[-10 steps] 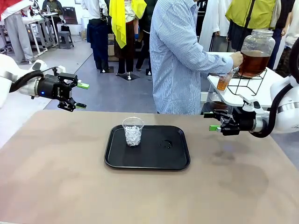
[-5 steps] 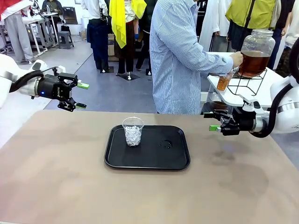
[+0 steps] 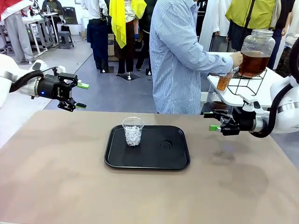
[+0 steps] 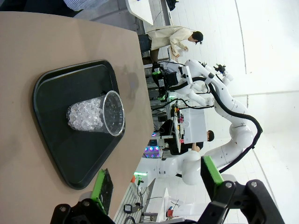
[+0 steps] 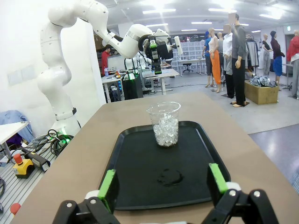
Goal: Pour the drink into the iced cup.
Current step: Pick up the iced cup indicated by the human and present it to them.
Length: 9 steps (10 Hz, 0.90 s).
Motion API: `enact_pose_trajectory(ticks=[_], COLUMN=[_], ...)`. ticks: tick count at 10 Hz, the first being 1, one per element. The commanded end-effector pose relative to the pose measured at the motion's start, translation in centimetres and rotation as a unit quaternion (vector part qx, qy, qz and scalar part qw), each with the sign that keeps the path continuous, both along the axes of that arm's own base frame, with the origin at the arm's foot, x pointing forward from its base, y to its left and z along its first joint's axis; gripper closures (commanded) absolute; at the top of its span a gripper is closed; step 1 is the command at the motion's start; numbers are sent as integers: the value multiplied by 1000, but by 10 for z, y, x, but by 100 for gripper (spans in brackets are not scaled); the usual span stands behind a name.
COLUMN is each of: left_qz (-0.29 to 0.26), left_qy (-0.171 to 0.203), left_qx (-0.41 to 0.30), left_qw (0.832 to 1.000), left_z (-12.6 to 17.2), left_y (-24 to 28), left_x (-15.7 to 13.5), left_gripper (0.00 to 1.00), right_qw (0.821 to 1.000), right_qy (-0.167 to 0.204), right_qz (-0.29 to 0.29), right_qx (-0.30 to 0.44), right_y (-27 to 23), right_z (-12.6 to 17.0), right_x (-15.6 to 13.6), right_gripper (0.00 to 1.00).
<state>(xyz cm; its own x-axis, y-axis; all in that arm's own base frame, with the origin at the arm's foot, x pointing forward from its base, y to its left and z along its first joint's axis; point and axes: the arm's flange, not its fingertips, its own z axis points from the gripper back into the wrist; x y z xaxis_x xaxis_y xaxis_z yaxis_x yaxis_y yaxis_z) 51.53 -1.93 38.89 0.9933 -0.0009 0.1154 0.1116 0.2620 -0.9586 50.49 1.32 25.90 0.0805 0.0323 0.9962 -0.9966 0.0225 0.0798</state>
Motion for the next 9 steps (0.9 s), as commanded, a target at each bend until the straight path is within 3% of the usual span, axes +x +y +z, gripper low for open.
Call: enact_pose_trajectory(ticks=[1,9], left_qz=[0,0], left_qy=[-1,-1], left_qx=[0,0], left_qw=[1000,1000], left_z=[2,2], left_y=[0,0], left_x=[-2,-2], left_gripper=[0,0], right_qw=[1000,1000], right_qy=[-1,-1], right_qz=[2,2], right_qx=[-1,-1], right_y=[1,1], right_z=[3,3], right_x=[2,2], right_gripper=[0,0])
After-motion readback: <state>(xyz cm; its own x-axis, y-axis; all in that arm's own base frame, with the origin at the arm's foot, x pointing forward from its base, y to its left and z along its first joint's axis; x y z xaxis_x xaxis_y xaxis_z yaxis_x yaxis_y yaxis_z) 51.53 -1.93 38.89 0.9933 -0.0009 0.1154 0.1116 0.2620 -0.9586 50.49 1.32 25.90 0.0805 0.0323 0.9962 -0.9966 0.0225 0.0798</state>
